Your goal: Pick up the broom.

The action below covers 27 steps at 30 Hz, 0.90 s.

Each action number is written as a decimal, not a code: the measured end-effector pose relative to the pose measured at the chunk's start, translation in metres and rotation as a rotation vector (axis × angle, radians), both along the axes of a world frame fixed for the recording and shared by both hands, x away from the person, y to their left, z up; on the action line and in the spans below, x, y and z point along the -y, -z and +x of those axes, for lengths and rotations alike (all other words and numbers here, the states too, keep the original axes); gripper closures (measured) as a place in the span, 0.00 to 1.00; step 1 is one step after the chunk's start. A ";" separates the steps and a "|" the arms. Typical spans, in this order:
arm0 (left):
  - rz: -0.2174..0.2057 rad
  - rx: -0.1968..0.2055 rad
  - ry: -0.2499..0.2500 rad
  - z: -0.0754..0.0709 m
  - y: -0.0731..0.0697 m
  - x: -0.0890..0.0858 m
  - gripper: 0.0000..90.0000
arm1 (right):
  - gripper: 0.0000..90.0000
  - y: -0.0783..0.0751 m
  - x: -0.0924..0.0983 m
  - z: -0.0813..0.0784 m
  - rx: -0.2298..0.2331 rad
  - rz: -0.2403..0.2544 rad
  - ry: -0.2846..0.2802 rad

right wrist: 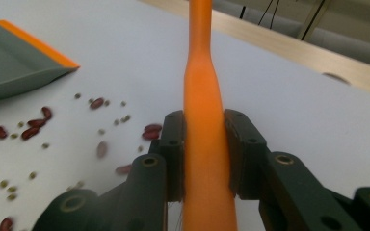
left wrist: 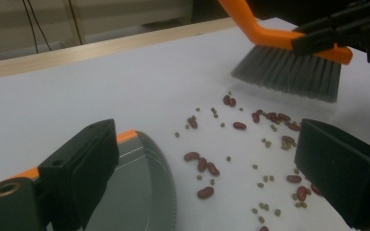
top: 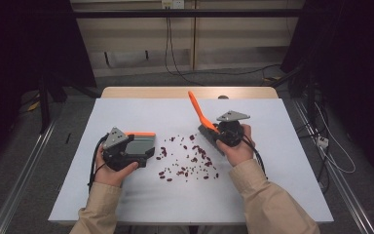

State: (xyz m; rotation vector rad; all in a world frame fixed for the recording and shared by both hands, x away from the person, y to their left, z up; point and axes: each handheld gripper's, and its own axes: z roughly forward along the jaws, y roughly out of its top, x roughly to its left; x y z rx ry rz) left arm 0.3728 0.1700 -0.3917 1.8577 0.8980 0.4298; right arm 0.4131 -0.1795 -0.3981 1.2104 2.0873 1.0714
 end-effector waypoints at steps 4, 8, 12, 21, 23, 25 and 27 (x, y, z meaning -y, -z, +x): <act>-0.004 -0.005 0.000 0.001 0.001 -0.001 0.09 | 0.80 0.001 -0.003 0.024 0.040 -0.011 -0.007; -0.012 -0.005 -0.011 0.002 0.001 -0.005 0.09 | 0.79 0.015 -0.014 0.044 0.041 -0.046 -0.030; -0.018 -0.002 -0.020 0.002 0.000 -0.010 0.09 | 0.79 0.026 -0.023 0.047 0.060 -0.075 -0.064; -0.017 0.000 -0.031 0.001 -0.001 -0.012 0.09 | 0.80 0.022 -0.028 0.037 0.012 -0.096 -0.140; -0.019 0.000 -0.036 0.001 -0.001 -0.013 0.09 | 0.80 0.022 -0.030 0.031 0.019 -0.098 -0.157; -0.017 0.003 -0.035 0.001 -0.002 -0.013 0.09 | 0.80 0.022 -0.032 0.026 0.025 -0.107 -0.177; -0.017 0.003 -0.036 0.001 -0.002 -0.013 0.09 | 0.80 0.021 -0.033 0.019 0.020 -0.098 -0.199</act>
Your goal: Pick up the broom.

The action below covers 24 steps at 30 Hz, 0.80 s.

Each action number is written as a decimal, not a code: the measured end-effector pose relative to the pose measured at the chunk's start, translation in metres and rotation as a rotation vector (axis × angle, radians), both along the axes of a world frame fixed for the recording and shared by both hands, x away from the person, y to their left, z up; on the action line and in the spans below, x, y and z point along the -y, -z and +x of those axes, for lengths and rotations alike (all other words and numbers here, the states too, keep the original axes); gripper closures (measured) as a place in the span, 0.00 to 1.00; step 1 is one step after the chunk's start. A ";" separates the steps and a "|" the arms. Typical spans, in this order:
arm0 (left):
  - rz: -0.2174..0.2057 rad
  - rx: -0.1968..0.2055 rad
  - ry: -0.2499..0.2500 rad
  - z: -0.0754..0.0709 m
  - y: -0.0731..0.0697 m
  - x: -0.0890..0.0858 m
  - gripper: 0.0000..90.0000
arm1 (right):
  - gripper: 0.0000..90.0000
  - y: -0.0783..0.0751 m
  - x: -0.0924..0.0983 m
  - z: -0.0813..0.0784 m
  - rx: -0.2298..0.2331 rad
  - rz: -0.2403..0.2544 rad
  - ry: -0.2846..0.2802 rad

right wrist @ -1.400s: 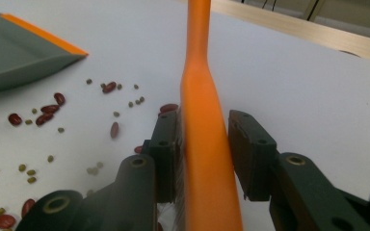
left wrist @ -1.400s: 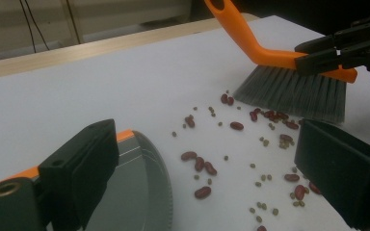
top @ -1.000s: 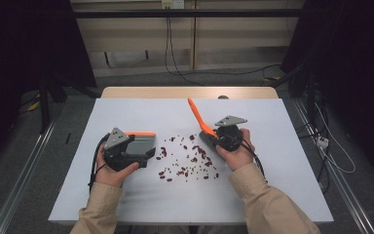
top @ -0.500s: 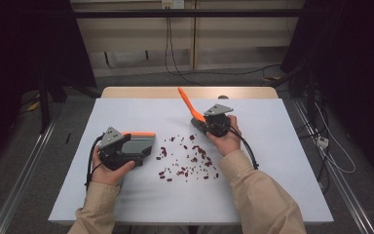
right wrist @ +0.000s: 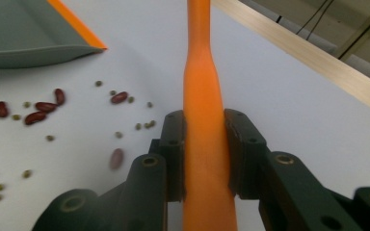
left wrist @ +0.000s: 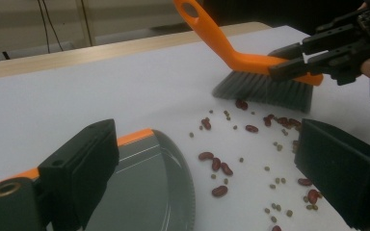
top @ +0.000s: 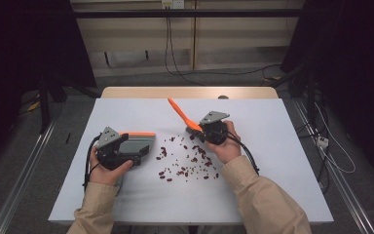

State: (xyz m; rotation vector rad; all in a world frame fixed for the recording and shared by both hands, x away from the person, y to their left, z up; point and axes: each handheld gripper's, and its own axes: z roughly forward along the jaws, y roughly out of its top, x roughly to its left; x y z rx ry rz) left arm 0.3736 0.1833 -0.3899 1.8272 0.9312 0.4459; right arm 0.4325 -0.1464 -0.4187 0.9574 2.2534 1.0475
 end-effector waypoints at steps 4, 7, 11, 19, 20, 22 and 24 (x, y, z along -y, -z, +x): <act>0.001 0.000 -0.001 -0.001 0.000 0.000 0.09 | 0.80 -0.001 -0.003 -0.013 0.001 -0.013 -0.053; 0.001 0.003 -0.003 -0.001 -0.001 -0.001 0.09 | 0.80 -0.002 -0.004 -0.020 0.004 -0.021 -0.082; -0.003 0.003 -0.007 -0.001 -0.001 -0.002 0.09 | 0.80 -0.003 -0.003 -0.029 0.001 -0.015 -0.111; -0.001 -0.008 -0.008 -0.002 0.002 -0.002 0.09 | 0.80 -0.012 0.009 -0.025 0.009 0.109 -0.117; 0.006 -0.010 -0.006 -0.001 0.002 -0.003 0.09 | 0.80 -0.014 0.011 -0.020 0.025 0.118 -0.112; 0.003 -0.014 -0.012 -0.001 0.003 -0.003 0.09 | 0.80 -0.016 0.012 -0.009 0.048 0.117 -0.103; 0.005 -0.017 -0.016 -0.001 0.003 -0.005 0.09 | 0.80 -0.014 0.009 0.004 0.042 0.130 -0.100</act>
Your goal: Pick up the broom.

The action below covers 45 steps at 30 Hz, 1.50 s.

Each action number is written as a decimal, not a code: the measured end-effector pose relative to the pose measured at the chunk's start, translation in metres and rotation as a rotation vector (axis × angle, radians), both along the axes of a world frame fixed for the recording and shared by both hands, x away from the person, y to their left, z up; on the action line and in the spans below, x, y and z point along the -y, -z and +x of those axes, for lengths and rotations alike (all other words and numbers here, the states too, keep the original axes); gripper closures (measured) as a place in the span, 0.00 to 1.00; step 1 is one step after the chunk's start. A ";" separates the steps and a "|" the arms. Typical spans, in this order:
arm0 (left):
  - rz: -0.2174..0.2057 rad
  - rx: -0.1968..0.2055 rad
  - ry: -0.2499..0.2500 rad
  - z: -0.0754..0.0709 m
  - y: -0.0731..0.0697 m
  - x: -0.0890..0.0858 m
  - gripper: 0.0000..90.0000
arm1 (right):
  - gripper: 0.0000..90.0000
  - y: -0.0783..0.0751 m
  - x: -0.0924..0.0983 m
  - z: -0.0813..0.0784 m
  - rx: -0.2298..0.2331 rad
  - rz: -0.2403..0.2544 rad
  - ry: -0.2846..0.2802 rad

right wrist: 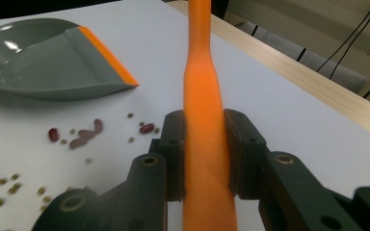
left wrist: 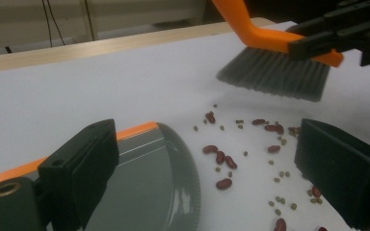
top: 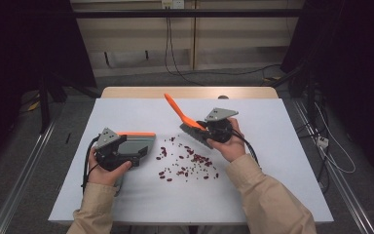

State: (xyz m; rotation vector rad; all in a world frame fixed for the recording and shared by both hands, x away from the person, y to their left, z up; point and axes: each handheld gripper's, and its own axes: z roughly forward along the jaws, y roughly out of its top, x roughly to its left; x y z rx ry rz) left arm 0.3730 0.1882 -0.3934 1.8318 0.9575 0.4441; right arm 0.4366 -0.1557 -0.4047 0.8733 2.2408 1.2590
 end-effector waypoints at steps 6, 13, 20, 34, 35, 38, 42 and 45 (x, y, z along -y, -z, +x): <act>0.002 -0.008 -0.011 0.001 0.002 -0.004 0.09 | 0.80 0.019 -0.015 0.029 -0.034 -0.012 0.010; -0.002 -0.007 -0.013 0.001 0.003 -0.005 0.09 | 0.79 0.019 -0.025 0.033 -0.048 -0.033 0.018; -0.002 -0.007 -0.019 0.001 0.002 -0.006 0.09 | 0.79 0.019 -0.029 0.037 -0.066 -0.044 0.031; 0.000 -0.002 -0.022 0.001 0.001 -0.008 0.09 | 0.80 0.015 -0.038 0.023 -0.065 -0.091 -0.085; -0.001 -0.002 -0.023 0.001 0.001 -0.008 0.09 | 0.80 0.015 -0.039 0.020 -0.053 -0.108 -0.094; -0.003 -0.001 -0.029 0.001 0.001 -0.009 0.09 | 0.80 0.014 -0.039 0.012 -0.051 -0.118 -0.136; 0.005 -0.001 -0.029 0.001 0.001 -0.010 0.09 | 0.80 0.013 -0.039 0.000 -0.051 -0.121 -0.166; 0.004 -0.001 -0.034 0.000 0.001 -0.011 0.09 | 0.80 0.012 -0.038 -0.008 -0.048 -0.126 -0.184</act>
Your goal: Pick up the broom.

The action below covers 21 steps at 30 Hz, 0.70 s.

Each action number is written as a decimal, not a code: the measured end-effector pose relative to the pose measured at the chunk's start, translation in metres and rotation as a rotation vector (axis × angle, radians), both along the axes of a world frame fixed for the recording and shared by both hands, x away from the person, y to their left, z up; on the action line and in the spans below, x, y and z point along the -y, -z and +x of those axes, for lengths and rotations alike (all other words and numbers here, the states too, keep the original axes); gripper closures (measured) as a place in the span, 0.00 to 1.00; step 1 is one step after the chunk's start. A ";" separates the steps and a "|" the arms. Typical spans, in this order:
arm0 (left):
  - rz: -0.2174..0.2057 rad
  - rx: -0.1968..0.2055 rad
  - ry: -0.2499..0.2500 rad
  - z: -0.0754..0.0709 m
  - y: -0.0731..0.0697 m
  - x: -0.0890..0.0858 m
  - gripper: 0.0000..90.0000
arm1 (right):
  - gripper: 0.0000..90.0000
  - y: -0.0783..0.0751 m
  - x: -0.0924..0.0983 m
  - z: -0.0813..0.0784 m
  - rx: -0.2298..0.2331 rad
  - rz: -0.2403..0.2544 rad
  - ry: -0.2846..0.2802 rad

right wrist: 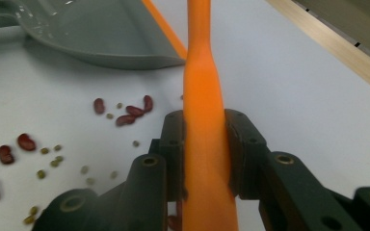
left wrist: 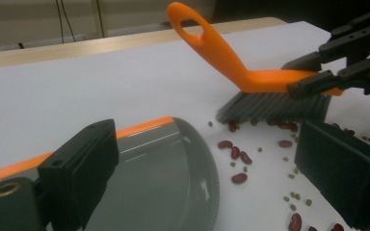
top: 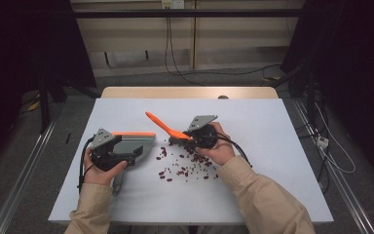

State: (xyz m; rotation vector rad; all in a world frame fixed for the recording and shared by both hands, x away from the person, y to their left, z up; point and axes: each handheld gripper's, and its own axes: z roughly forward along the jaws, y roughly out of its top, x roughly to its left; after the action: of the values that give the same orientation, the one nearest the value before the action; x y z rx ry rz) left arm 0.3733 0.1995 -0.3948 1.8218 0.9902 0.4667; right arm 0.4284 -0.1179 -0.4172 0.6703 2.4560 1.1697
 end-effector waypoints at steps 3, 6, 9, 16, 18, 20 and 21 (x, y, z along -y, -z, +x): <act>-0.004 0.001 -0.003 -0.001 0.000 0.000 0.09 | 0.80 -0.001 0.001 -0.008 -0.006 -0.002 -0.017; 0.005 0.000 -0.001 -0.001 0.000 -0.001 0.09 | 0.80 -0.004 0.003 -0.012 -0.010 0.003 -0.020; 0.000 0.001 -0.004 -0.001 0.000 -0.001 0.09 | 0.80 -0.010 0.006 -0.009 0.008 0.039 -0.003; -0.004 -0.001 -0.009 0.000 0.000 -0.002 0.09 | 0.80 -0.013 -0.012 0.020 0.034 0.072 0.028; -0.008 -0.003 -0.009 0.000 0.000 -0.003 0.09 | 0.80 -0.008 -0.021 0.028 0.033 0.057 0.025; -0.003 -0.004 -0.007 0.000 0.000 -0.004 0.09 | 0.80 -0.002 -0.028 0.033 0.019 0.027 0.007; -0.005 -0.002 -0.007 0.000 0.001 -0.004 0.09 | 0.80 0.001 -0.029 0.032 0.009 0.017 -0.005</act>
State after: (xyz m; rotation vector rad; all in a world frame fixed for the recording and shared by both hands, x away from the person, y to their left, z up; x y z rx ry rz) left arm 0.3737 0.2039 -0.3957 1.8149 0.9984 0.4666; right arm 0.4607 -0.0886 -0.4183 0.6624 2.4450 1.1938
